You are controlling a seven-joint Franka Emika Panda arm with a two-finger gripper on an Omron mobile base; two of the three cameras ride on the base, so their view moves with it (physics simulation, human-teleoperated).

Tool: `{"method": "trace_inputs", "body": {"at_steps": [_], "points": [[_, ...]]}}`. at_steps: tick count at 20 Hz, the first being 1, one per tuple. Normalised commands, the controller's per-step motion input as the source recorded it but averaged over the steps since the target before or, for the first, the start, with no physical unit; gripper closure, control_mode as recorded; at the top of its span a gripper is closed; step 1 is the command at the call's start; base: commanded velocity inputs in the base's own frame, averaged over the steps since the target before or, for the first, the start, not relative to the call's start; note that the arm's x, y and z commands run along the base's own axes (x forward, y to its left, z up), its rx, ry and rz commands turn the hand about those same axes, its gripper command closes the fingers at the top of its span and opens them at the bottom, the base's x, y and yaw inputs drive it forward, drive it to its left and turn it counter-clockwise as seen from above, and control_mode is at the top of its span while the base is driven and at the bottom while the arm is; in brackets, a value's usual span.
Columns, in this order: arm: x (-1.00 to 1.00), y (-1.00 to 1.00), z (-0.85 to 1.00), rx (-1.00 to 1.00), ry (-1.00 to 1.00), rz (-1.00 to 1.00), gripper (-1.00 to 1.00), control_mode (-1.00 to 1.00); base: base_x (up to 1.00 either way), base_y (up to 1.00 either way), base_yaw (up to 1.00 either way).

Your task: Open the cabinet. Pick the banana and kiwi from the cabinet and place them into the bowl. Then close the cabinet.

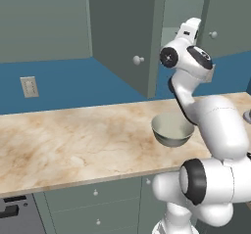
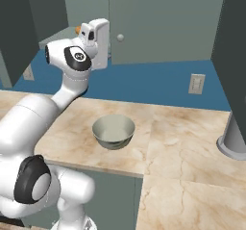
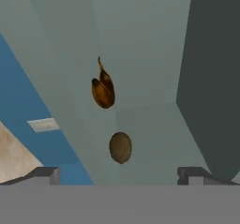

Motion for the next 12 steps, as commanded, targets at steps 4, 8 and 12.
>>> {"method": "trace_inputs", "body": {"at_steps": [4,8,12], "points": [[0.00,-0.45,0.00,0.00,0.00,-0.09,-1.00,-1.00,0.00,0.00,0.00],[-0.04,-0.51,0.00,0.00,0.00,-0.13,-1.00,-1.00,0.00,0.00,0.00],[-0.40,-0.70,0.00,0.00,0.00,-0.20,-1.00,-1.00,0.00,0.00,0.00]]}}
